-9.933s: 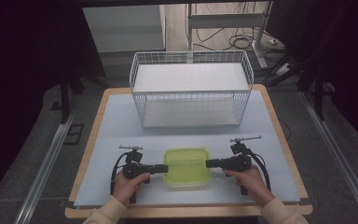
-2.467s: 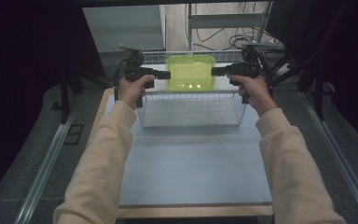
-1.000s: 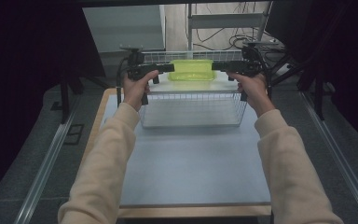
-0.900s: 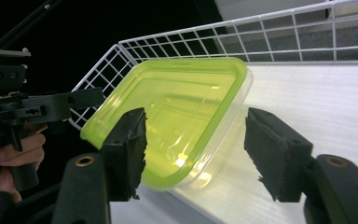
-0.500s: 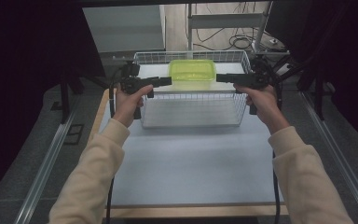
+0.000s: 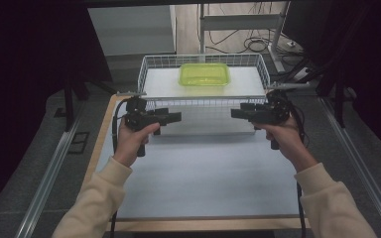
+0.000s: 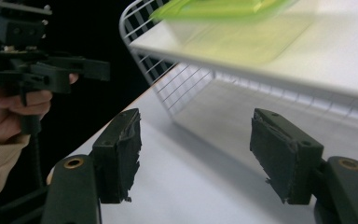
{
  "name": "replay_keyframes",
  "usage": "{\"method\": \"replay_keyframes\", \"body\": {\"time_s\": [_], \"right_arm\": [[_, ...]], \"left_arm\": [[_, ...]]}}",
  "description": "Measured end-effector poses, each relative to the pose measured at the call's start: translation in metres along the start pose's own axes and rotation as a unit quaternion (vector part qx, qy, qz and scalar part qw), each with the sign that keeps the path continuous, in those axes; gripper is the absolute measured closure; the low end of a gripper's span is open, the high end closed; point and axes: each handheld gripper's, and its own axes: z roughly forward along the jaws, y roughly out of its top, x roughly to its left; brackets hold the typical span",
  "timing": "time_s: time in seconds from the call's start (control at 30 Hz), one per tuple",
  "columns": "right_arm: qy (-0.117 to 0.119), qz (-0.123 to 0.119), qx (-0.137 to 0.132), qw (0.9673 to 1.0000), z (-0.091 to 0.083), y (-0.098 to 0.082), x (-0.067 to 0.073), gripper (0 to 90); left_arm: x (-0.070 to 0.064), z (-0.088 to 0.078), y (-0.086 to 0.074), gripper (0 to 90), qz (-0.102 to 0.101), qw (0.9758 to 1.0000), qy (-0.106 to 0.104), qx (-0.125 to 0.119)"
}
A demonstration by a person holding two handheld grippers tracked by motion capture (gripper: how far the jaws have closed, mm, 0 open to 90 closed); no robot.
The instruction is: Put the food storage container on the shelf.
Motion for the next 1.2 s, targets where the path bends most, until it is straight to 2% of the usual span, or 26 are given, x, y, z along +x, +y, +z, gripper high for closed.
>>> {"method": "replay_keyframes", "body": {"time_s": [0.03,0.17,0.27,0.4,0.53,0.63,0.73,0.93,1.07,1.2], "right_arm": [[0.005,-0.003,0.001,1.0000,0.000,-0.006,0.002,33.9],[0.023,-0.010,0.004,0.9997,0.000,-0.029,0.011,33.6],[0.032,-0.010,0.006,0.9994,0.000,-0.044,0.014,33.4],[0.029,-0.023,0.004,0.9993,-0.003,-0.065,0.017,32.5],[0.021,-0.036,0.008,0.9991,-0.005,-0.091,0.018,30.9],[0.012,-0.042,0.019,0.9989,-0.006,-0.110,0.017,30.5],[0.002,-0.043,0.030,0.9986,-0.007,-0.127,0.015,30.2],[-0.013,-0.048,0.046,0.9977,-0.005,-0.149,0.011,29.5],[-0.016,-0.056,0.049,0.9971,-0.006,-0.152,0.012,29.2],[-0.018,-0.057,0.043,0.9973,-0.009,-0.152,0.013,29.1]], "left_arm": [[-0.002,-0.001,-0.007,24.3,0.005,1.0000,0.000,0.000],[-0.005,-0.003,-0.028,24.4,0.000,0.9998,-0.019,0.006],[-0.006,-0.004,-0.045,24.4,0.002,0.9998,-0.018,0.011],[-0.007,-0.007,-0.067,24.6,0.008,0.9997,-0.014,0.020],[-0.005,-0.008,-0.088,24.6,0.004,0.9995,-0.016,0.027],[-0.004,-0.007,-0.102,24.6,0.001,0.9992,-0.018,0.037],[-0.004,-0.006,-0.114,24.6,0.007,0.9988,-0.009,0.047],[0.000,-0.002,-0.128,24.6,0.006,0.9981,0.004,0.062],[0.001,0.000,-0.130,24.7,0.003,0.9979,0.005,0.064],[0.000,0.000,-0.131,24.7,0.010,0.9977,0.012,0.065]]}}
